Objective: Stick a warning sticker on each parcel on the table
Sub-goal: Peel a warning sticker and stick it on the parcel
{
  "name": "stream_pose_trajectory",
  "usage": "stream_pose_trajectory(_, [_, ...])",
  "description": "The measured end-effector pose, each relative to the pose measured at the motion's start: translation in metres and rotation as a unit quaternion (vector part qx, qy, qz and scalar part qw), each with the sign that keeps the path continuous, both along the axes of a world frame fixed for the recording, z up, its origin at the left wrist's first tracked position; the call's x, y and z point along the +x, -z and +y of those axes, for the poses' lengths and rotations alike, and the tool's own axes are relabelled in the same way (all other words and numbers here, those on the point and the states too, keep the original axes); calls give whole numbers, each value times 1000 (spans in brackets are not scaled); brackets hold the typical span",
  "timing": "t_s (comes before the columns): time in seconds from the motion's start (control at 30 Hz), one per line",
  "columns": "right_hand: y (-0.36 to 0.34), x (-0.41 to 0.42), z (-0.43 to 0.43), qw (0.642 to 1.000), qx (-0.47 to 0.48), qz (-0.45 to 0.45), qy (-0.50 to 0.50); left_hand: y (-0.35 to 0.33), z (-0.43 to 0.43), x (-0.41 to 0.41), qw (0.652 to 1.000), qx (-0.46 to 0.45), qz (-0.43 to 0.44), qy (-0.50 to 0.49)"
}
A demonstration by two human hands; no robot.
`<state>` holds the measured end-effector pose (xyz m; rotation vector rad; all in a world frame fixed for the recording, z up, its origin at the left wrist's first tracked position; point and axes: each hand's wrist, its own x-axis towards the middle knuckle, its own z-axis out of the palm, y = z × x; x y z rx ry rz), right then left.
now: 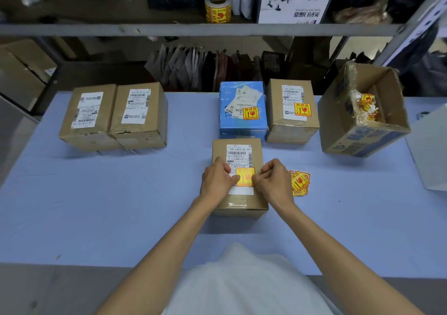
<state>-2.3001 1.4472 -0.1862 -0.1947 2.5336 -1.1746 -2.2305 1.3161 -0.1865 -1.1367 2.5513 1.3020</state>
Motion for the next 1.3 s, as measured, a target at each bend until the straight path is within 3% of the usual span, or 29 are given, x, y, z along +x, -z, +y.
stream_pose_trajectory(0.1, [1,-4,7,997,44,58,-19,2,0,7,999,16,49,-3])
stream_pose_trajectory(0.27, [-3,-8,12,991,-110,-5,-73,1,-1,10,988,76,136,23])
stream_pose_trajectory(0.37, [-1,-4,4,986,-120,-10,-111,0,-4,6,989,55,121,62])
stream_pose_trajectory(0.67, [4,-17,10,989,-129,-10,-67,1,-20,7,990,82,109,29])
stream_pose_trajectory(0.87, [7,-11,-10,994,-105,11,-40,1,-9,0,993,10,113,28])
stream_pose_trajectory(1.03, [4,-12,2,990,-99,-1,-101,3,-15,7,989,69,122,42])
stream_pose_trajectory(1.2, [4,-9,4,986,-92,-2,-139,4,-14,13,990,56,106,79])
stream_pose_trajectory(1.3, [0,-16,7,986,-80,-21,-143,0,-21,14,983,125,112,69])
